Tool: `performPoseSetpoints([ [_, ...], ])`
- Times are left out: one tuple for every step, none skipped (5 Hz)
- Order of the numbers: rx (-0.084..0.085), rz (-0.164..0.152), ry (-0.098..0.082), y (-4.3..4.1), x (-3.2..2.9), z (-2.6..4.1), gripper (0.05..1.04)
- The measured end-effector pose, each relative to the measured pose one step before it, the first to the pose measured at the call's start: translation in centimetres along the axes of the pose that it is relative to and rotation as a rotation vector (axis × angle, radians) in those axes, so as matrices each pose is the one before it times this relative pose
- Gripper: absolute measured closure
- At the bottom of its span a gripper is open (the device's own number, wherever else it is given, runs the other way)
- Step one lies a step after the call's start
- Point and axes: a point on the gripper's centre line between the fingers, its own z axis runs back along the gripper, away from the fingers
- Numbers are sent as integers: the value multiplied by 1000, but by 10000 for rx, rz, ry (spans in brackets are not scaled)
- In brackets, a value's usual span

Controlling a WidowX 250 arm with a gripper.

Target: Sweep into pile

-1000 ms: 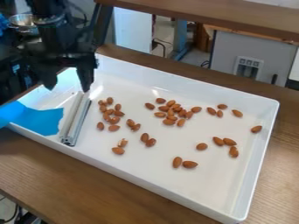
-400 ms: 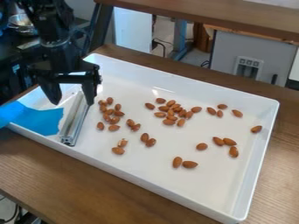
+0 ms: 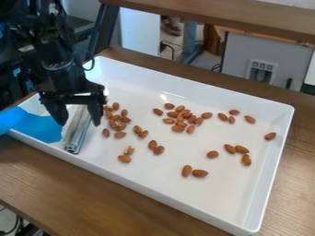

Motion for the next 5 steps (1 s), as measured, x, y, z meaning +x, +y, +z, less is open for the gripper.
performPoseSetpoints([
  [-199, -211, -91, -74, -12, -183, 82],
  [34, 195, 157, 108, -160, -895, 130],
  [222, 249, -55, 250, 109, -292, 422],
  [85, 58, -10, -386, -159, -124, 683],
  [-69, 175, 260, -1077, -291, 120, 703],
])
